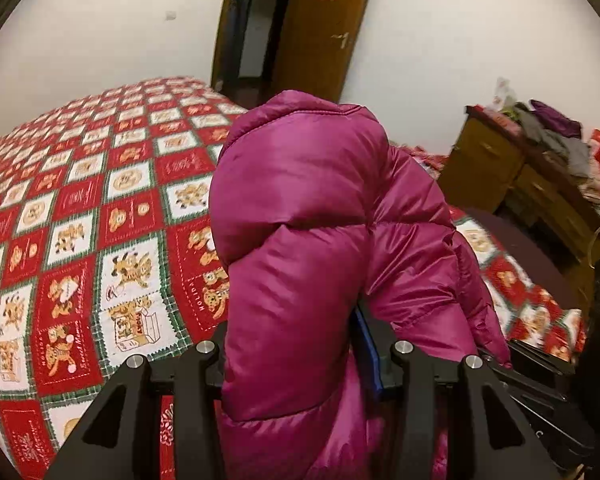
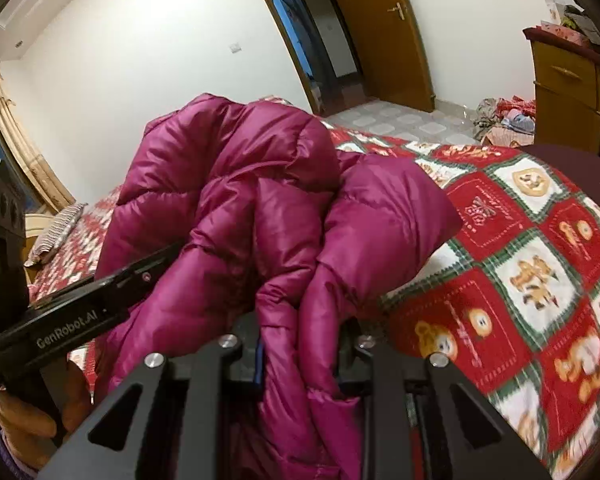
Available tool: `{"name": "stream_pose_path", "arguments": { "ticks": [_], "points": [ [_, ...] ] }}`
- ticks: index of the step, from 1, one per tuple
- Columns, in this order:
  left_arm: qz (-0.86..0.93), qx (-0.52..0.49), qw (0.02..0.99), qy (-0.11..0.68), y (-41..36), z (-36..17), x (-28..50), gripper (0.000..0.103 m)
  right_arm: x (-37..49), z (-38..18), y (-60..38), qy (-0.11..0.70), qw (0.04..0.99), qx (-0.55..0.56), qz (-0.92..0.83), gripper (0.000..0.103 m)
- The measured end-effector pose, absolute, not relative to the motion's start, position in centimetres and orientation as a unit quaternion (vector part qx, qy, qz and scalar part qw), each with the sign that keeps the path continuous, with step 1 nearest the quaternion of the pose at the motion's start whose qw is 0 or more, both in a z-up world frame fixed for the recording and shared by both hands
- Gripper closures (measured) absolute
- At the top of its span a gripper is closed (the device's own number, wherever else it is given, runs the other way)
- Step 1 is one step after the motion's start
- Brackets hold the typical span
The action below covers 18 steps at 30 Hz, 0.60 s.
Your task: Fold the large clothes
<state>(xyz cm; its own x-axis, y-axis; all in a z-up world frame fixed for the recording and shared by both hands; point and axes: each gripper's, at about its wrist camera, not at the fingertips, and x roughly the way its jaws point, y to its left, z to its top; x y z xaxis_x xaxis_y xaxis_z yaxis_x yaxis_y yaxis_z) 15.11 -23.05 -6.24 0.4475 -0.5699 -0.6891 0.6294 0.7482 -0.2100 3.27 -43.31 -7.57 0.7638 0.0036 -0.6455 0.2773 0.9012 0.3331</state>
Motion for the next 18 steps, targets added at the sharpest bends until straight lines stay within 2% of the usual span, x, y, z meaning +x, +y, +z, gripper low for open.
{"name": "stream_pose_path", "arguments": {
  "ticks": [18],
  "points": [
    [-0.312,0.060,0.855,0.410,-25.5,-10.4,17.5,0.056,4.9,-10.4,-44.1,0.377,0.896,0.208,-0.103,0.076]
  ]
}}
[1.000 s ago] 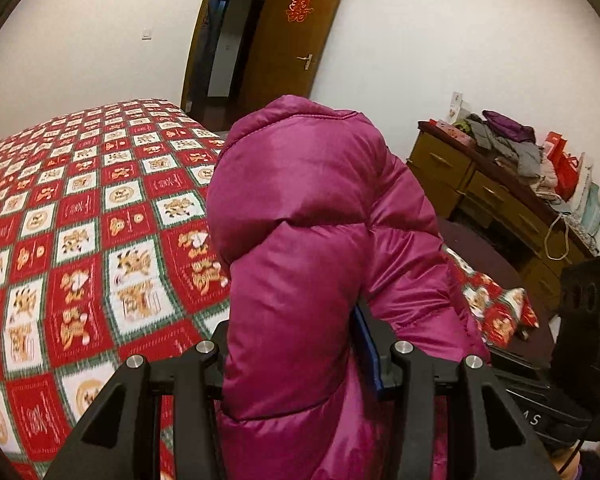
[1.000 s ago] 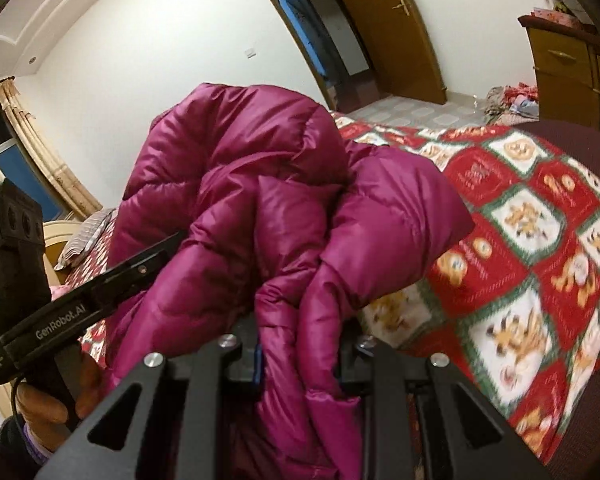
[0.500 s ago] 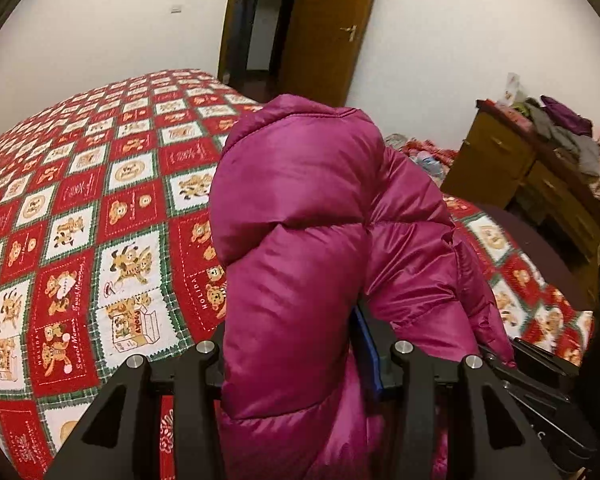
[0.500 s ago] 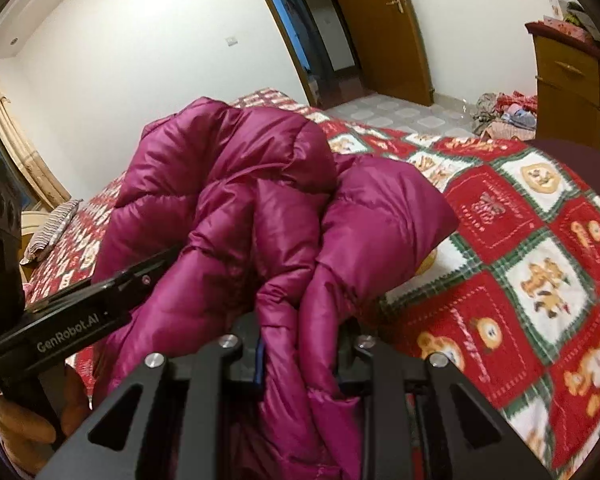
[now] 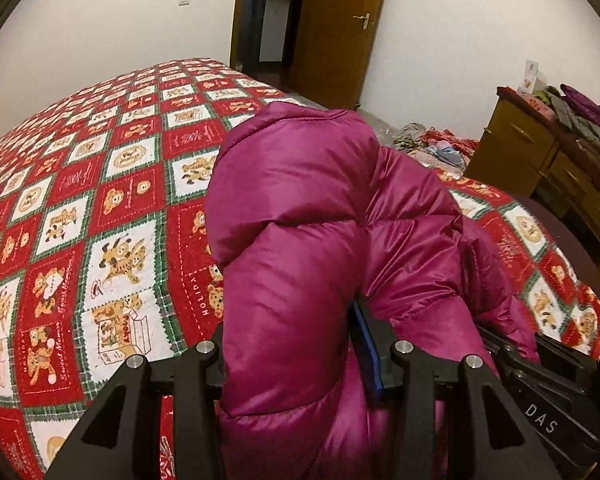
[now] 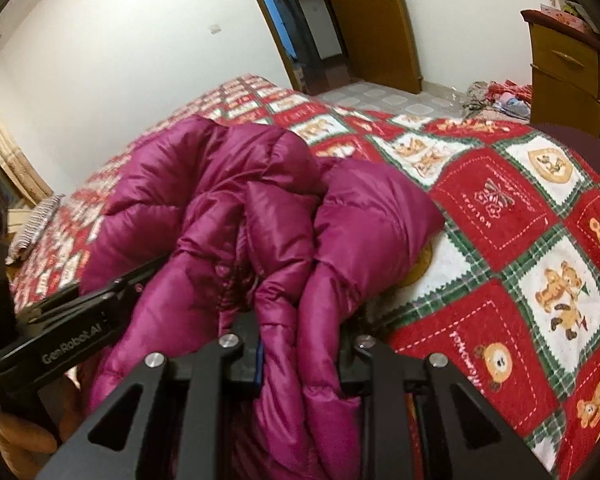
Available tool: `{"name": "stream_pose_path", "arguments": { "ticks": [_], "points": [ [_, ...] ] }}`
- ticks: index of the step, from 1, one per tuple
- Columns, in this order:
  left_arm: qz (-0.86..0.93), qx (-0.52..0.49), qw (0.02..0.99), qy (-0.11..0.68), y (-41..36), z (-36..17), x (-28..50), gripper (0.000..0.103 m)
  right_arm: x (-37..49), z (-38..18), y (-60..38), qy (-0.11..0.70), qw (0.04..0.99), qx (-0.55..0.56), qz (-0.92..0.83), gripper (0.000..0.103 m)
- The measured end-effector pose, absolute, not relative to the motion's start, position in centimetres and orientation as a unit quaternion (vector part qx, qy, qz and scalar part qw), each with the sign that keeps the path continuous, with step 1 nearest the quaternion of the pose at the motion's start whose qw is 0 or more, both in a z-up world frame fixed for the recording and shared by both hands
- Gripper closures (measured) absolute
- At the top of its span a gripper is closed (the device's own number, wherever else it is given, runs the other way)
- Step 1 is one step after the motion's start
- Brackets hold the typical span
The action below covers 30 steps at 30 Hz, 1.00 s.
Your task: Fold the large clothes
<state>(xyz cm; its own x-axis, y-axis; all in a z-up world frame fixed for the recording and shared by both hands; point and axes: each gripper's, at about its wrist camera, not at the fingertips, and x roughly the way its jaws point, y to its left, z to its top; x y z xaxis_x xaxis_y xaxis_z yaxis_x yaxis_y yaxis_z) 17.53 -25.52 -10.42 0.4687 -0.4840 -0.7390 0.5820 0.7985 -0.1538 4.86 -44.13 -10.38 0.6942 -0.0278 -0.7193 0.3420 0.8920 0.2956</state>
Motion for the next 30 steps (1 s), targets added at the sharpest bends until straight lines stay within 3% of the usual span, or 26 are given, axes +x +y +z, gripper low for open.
{"name": "stream_pose_path", "arguments": {
  "ticks": [4,7,8,11,16,18,19,21,23,26,30],
  "points": [
    [-0.317,0.055,0.857,0.403,-25.2,-11.3,17.5,0.054,4.4,-10.8,-44.4,0.380,0.893,0.219,-0.101,0.070],
    [-0.320,0.068,0.858,0.396,-25.2,-11.5,17.2,0.053,3.3,-10.3,-44.7,0.389,0.887,0.222,-0.115,0.051],
    [-0.321,0.069,0.858,0.396,-25.1,-11.5,17.3,0.053,2.9,-10.0,-44.8,0.388,0.886,0.230,-0.110,0.051],
    [-0.317,0.072,0.860,0.393,-25.3,-11.5,17.2,0.053,0.0,-7.3,-45.1,0.361,0.894,0.216,-0.154,0.035],
    [-0.302,0.107,0.870,0.375,-26.1,-11.3,16.1,0.053,0.6,-2.1,-43.6,0.322,0.922,0.148,-0.157,0.037],
    [-0.302,0.107,0.869,0.377,-26.1,-11.3,16.2,0.053,3.4,-1.3,-42.8,0.336,0.922,0.119,-0.152,0.043],
    [-0.301,0.107,0.869,0.378,-26.1,-11.3,16.3,0.053,4.7,-1.5,-42.8,0.344,0.920,0.118,-0.149,0.045],
    [-0.299,0.114,0.869,0.376,-26.2,-11.3,16.2,0.053,7.6,-2.9,-43.3,0.365,0.909,0.150,-0.134,0.062],
    [-0.300,0.117,0.869,0.377,-26.2,-11.2,16.1,0.053,10.1,-5.6,-44.2,0.400,0.888,0.165,-0.155,0.070],
    [-0.303,0.116,0.867,0.379,-26.2,-11.3,16.3,0.051,9.9,-8.8,-45.1,0.423,0.870,0.181,-0.177,0.070],
    [-0.306,0.127,0.867,0.372,-26.3,-11.0,16.1,0.050,7.3,-10.5,-46.2,0.391,0.864,0.248,-0.198,0.070]
  ]
}}
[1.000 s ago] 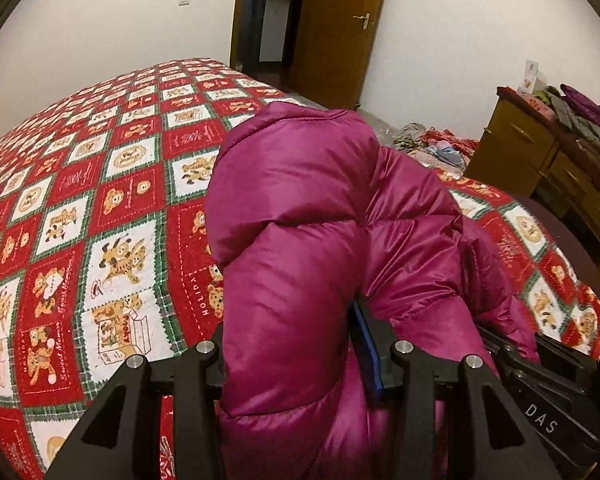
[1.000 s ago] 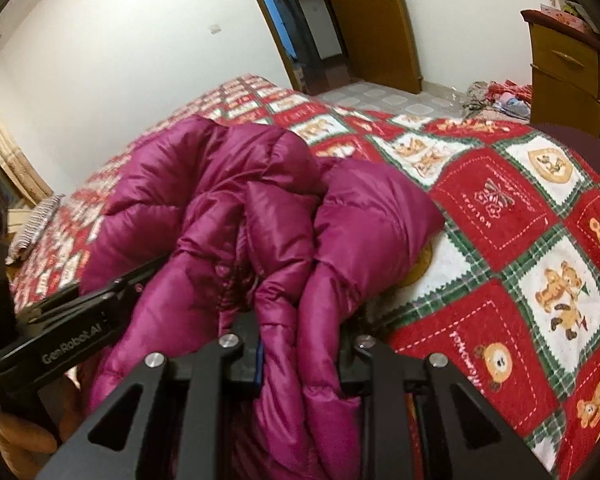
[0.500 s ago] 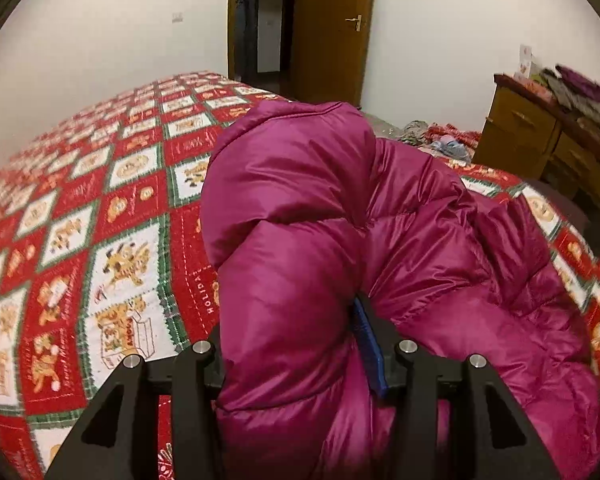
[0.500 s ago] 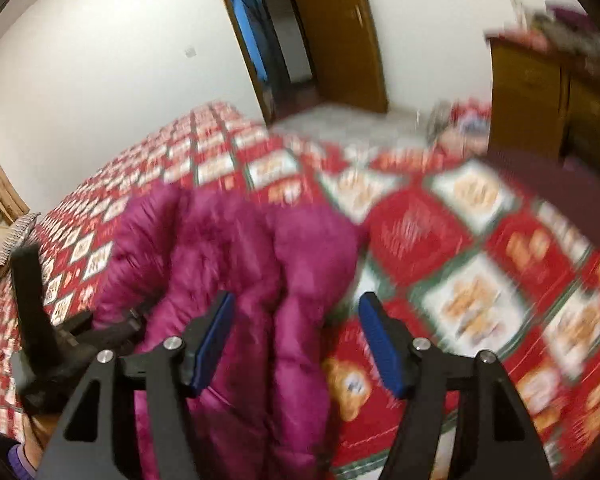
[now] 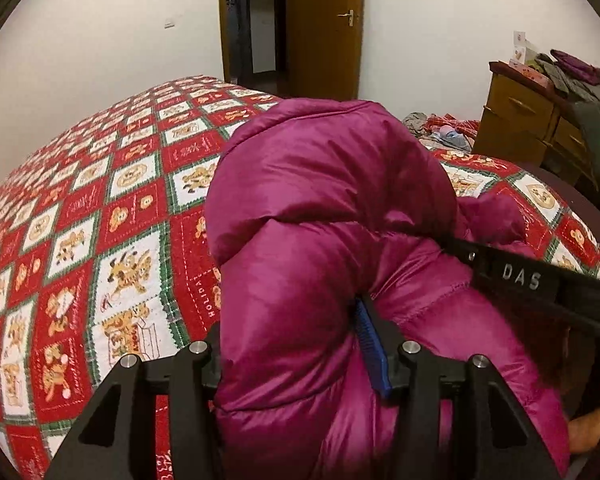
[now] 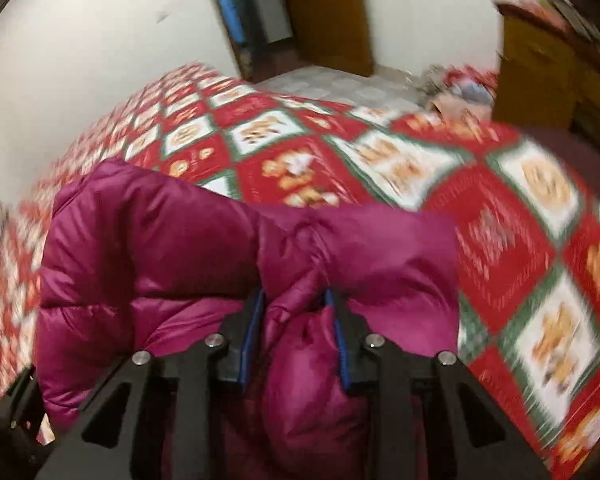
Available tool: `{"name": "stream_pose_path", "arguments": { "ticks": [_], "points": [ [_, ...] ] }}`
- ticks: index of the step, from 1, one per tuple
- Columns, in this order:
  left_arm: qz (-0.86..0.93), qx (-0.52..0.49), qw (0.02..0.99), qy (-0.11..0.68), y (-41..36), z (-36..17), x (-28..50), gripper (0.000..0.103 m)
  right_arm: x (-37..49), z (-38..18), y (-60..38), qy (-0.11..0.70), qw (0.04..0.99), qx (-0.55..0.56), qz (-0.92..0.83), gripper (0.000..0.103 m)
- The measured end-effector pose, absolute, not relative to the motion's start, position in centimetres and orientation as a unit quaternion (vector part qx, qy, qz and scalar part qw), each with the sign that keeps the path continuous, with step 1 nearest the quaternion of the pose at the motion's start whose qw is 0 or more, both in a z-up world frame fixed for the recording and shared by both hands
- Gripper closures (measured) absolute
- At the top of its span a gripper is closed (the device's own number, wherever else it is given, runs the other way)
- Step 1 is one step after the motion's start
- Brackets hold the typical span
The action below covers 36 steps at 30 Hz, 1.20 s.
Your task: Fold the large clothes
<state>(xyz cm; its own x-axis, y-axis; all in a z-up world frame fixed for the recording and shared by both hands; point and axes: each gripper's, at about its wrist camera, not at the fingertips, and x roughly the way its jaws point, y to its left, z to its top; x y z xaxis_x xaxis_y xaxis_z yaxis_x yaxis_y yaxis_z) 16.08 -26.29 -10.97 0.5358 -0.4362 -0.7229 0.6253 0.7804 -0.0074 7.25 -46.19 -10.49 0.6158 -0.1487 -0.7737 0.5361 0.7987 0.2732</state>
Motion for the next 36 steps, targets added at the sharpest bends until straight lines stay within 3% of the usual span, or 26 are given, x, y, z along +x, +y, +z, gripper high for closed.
{"name": "stream_pose_path", "arguments": {
  "ticks": [6,13,36],
  "points": [
    [-0.306,0.105,0.876,0.359,-25.6,-7.7,16.5,0.045,6.7,-10.5,-44.4,0.380,0.873,0.206,-0.224,0.070],
    [-0.281,0.152,0.890,0.324,-28.6,-7.3,17.4,0.044,6.7,-10.7,-44.3,0.365,0.879,0.202,-0.231,0.070],
    [-0.229,0.165,0.885,0.371,-30.8,-12.1,21.2,0.029,7.3,-11.3,-44.3,0.355,0.879,0.202,-0.247,0.070]
  ]
}}
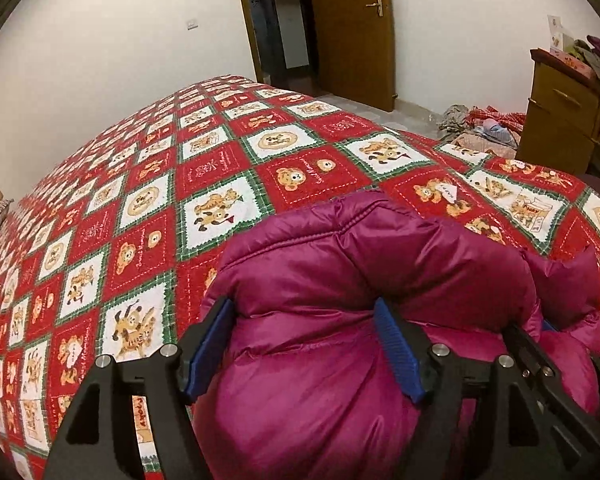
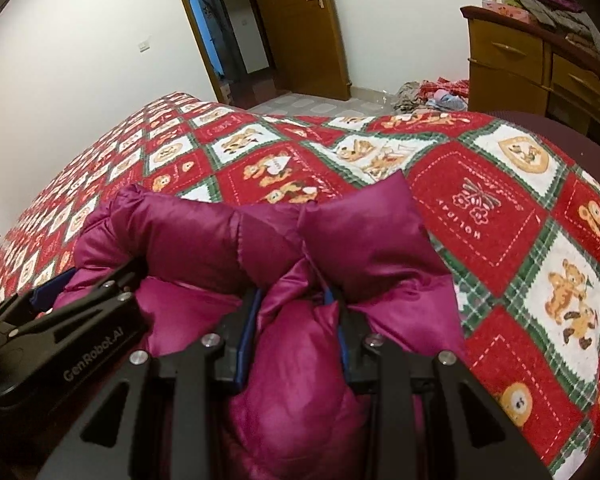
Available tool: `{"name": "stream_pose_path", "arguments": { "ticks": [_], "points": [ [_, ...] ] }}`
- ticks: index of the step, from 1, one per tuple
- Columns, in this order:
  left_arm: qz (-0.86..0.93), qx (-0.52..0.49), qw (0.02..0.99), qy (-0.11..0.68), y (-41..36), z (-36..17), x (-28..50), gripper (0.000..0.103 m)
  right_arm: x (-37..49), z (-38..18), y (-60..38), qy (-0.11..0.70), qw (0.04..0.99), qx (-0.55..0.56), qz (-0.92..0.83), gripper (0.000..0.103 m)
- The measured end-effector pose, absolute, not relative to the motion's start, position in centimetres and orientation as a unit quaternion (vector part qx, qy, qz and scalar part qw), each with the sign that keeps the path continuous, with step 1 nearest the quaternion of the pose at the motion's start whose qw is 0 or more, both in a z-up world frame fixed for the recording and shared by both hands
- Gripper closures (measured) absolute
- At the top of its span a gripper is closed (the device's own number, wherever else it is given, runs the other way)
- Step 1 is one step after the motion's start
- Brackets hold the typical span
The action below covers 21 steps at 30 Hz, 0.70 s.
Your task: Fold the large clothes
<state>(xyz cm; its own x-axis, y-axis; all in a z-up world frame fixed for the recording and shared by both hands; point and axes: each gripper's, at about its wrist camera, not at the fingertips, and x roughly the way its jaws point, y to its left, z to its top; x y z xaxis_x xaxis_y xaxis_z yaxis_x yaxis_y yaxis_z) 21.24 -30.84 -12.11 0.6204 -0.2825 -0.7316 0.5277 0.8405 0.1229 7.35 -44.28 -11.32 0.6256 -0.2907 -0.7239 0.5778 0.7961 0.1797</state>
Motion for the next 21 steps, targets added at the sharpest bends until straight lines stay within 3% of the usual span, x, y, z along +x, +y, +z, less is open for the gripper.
{"name": "stream_pose_path", "arguments": {
  "ticks": [13,21],
  "points": [
    [-0.265,0.159,0.872,0.380,-23.7,-7.2,14.2,0.029,7.5,-11.0,-43.9,0.367,0.878,0.178,-0.249,0.068],
    [-0.259,0.165,0.870,0.386,-22.0,-8.5,12.0,0.029,5.8,-9.3,-42.8,0.402,0.868,0.142,-0.255,0.061]
  ]
}}
